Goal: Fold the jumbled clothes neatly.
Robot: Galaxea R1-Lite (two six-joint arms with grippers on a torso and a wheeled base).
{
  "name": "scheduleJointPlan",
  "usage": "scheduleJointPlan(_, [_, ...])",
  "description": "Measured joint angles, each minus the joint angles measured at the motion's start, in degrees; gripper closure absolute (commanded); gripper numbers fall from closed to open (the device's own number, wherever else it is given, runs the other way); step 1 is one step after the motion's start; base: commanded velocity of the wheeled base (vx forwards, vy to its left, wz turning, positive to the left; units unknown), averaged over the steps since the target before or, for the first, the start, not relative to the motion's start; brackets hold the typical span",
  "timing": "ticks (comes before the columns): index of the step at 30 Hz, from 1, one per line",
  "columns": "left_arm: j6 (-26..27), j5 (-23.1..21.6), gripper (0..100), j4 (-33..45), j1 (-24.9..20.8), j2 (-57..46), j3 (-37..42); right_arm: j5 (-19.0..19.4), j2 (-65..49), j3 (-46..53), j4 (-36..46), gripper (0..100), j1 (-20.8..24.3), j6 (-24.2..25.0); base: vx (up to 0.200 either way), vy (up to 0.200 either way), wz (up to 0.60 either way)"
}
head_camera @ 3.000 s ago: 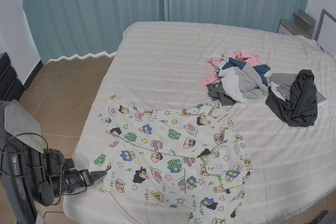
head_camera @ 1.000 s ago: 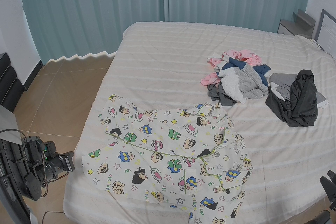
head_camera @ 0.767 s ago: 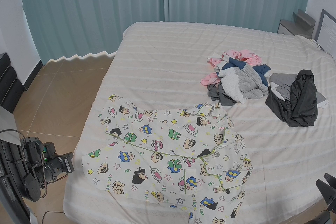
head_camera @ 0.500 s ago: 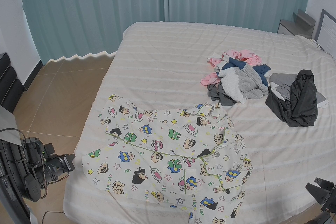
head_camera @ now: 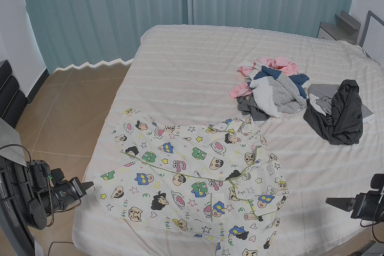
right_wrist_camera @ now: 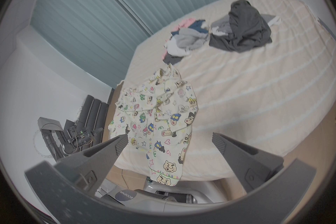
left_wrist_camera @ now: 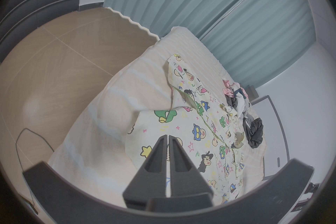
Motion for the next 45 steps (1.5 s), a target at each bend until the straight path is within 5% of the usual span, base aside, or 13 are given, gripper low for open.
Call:
scheduleJointPlan(18, [-1.1,-6.8,100,0.0,3.3,5.1,0.0,0.5,44.2,-16.5,-13.2,0,0.5,1.8,0.000,0.000,0.00])
scheduleJointPlan(25, [1.0,-7.1,100,0.0,3.5,6.5,0.0,0.4,56.2,-20.6,-26.7,0,1.7,4.1,0.000,0.000,0.00])
scheduleJointPlan(30, [3.0,-7.1,100,0.0,3.6,7.6,0.0,0.3,62.4,-22.7,-32.4,0,3.2,7.6,0.000,0.000,0.00])
scheduleJointPlan(45, [3.4,-7.0,100,0.0,3.6,8.7,0.0,0.0,71.2,-26.6,-33.6,0,6.7,7.6,0.000,0.000,0.00])
